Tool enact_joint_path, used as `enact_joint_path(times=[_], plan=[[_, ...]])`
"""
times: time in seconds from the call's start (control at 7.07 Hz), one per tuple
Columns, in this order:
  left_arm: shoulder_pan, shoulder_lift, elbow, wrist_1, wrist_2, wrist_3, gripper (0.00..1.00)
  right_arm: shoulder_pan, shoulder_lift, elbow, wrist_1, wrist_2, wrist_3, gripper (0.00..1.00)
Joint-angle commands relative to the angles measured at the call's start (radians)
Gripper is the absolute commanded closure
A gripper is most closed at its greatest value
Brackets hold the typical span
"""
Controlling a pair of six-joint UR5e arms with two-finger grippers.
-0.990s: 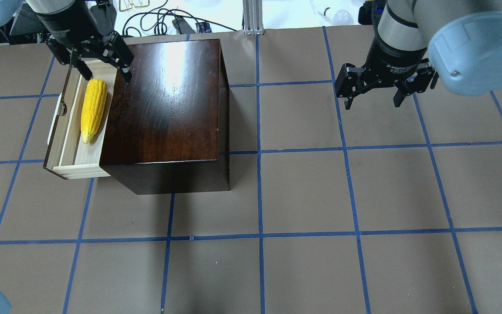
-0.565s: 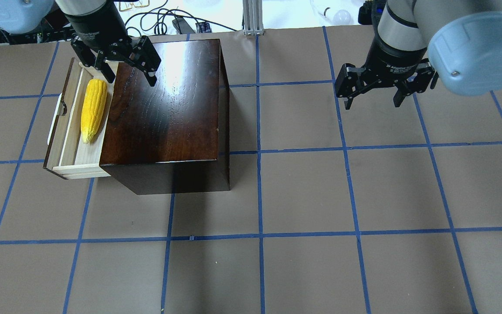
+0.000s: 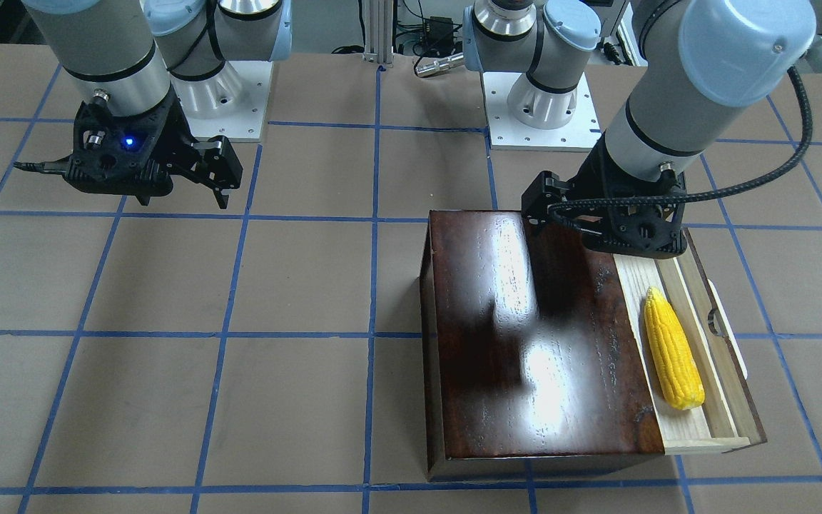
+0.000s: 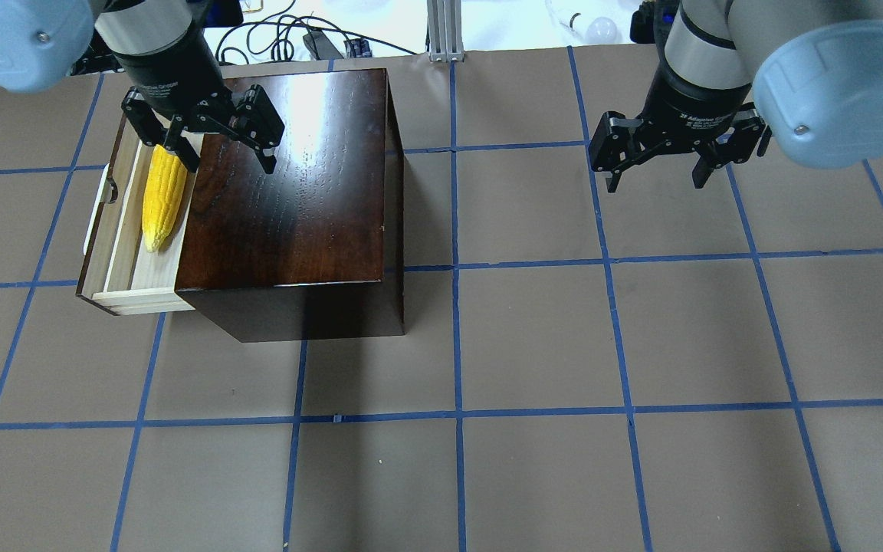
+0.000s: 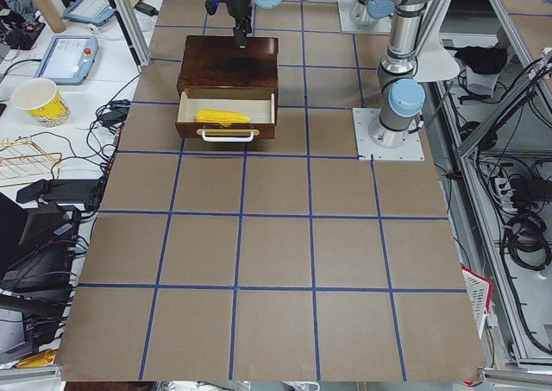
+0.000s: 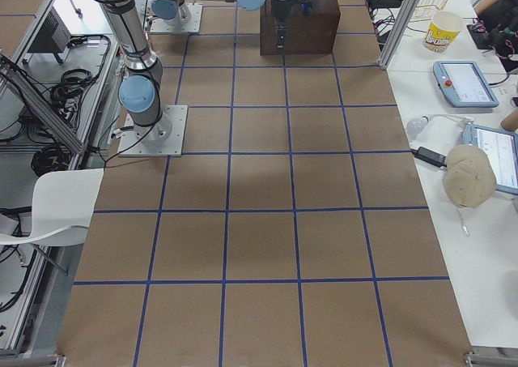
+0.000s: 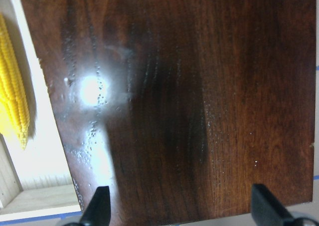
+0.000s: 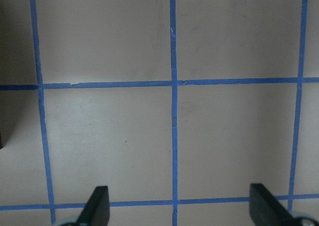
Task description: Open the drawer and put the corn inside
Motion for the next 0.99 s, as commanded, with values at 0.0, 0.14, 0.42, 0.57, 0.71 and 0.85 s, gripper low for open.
enact_joint_path(times=[0.0, 0.14, 0.42, 0.57, 0.71, 0.85], plan=[[0.006, 0.024, -0.011, -0.011, 0.005, -0.015, 0.0, 0.0, 0.0, 0.0, 0.0, 0.0, 0.0, 0.0], [0.006, 0.039, -0.02, -0.011, 0.005, -0.015, 0.0, 0.0, 0.0, 0.0, 0.0, 0.0, 0.0, 0.0], [0.008, 0.044, -0.046, 0.001, 0.0, -0.014, 0.0, 0.0, 0.0, 0.0, 0.0, 0.0, 0.0, 0.0], [0.008, 0.04, -0.049, 0.003, 0.0, -0.011, 0.0, 0.0, 0.0, 0.0, 0.0, 0.0, 0.0, 0.0], [0.008, 0.041, -0.049, 0.003, 0.0, -0.009, 0.0, 0.0, -0.001, 0.0, 0.0, 0.0, 0.0, 0.0], [0.009, 0.041, -0.049, 0.004, 0.0, -0.009, 0.0, 0.0, 0.0, 0.0, 0.0, 0.0, 0.0, 0.0]])
